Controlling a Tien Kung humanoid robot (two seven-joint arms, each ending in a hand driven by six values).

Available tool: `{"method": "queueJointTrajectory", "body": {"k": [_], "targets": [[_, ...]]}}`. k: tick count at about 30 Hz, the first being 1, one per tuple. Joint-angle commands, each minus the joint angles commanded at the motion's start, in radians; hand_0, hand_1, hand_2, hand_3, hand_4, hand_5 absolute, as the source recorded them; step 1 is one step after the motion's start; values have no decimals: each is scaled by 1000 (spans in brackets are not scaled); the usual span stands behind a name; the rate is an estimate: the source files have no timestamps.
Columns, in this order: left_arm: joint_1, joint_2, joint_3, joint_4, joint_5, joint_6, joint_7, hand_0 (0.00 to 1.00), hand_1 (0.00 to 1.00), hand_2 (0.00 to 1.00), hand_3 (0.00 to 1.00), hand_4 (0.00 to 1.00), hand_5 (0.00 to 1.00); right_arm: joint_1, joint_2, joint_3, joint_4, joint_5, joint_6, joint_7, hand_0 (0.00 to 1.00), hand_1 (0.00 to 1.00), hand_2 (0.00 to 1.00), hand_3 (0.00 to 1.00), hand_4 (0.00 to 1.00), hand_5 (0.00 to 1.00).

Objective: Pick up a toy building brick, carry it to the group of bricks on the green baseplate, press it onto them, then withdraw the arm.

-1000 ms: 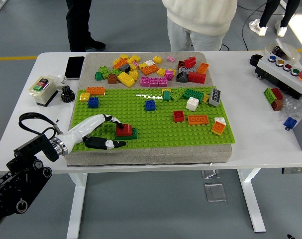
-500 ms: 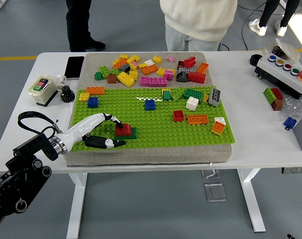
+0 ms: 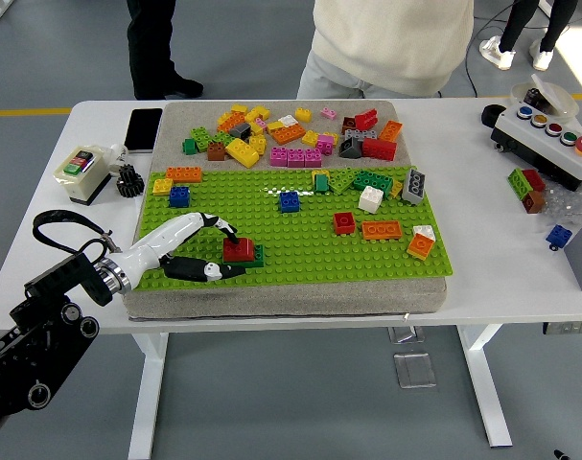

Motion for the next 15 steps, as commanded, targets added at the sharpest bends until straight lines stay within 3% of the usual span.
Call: {"method": "queueJointTrajectory", "body": {"k": [11,15], "targets": [[14,0,-19,-35,-7,-4,-5,932,826,794,602,998,582,-2,0,2,0,1,1,0,760,679,727,663,927,506],[29,2,-39,-74,16,28,-15,971,862,828,611,998,605,-2,0,2,0,2,2,-2,759,679,728,663,927,505]]}}
